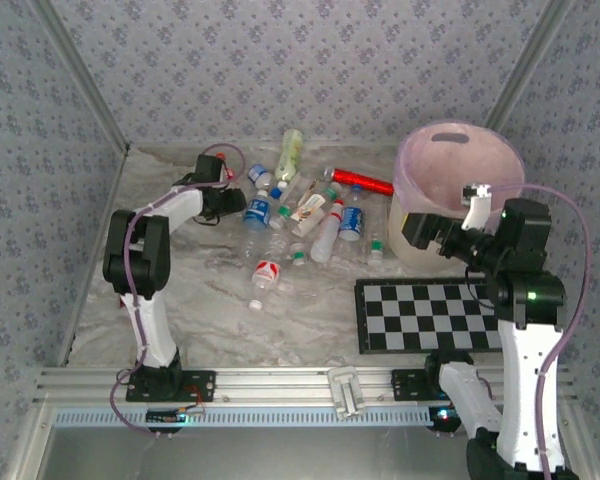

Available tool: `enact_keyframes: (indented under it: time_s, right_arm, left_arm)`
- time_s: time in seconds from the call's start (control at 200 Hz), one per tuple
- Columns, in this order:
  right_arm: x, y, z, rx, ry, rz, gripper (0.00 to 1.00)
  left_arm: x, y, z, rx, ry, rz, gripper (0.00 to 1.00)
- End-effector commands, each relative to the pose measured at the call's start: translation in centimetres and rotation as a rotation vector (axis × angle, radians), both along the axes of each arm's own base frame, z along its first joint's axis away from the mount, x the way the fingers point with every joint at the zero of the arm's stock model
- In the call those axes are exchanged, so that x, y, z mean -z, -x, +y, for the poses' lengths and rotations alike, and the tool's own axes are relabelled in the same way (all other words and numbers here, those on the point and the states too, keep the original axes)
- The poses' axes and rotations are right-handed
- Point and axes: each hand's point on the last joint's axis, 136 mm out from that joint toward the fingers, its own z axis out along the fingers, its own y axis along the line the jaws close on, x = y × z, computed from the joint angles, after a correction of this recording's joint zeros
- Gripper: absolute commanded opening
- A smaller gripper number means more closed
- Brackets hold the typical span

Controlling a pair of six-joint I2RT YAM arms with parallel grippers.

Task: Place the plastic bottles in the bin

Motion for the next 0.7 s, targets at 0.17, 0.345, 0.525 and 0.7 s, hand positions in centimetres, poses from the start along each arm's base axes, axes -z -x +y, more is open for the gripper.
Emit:
enact_keyframes:
  time_s: [0.17, 0.345, 0.525, 0.7]
  right_arm:
    - [1.2, 0.9, 1.4, -0.074, -0.063, 0.034, 0.99]
    - [0.0, 0.1, 3.4, -0.165, -0.107, 0.021, 0.98]
    - [-1.8, -0.9, 6.3, -0.232, -0.043, -0.057, 0.97]
    - [-3.3, -3.1, 11.3, -0.31, -0.026, -0.064, 0.97]
  left_arm:
    - [1.2, -0.2, 0.5, -0.002, -0.015, -0.003, 0.45]
    - [-1.5, 0.2, 0.2, 0.041, -0.008, -0.044, 0.42]
    - [-6.4, 2.3, 0.9, 0.048, -0.021, -0.136, 0.38]
    - [-12.7, 6.5, -1.6, 0.13, 0.035, -0.241, 0.38]
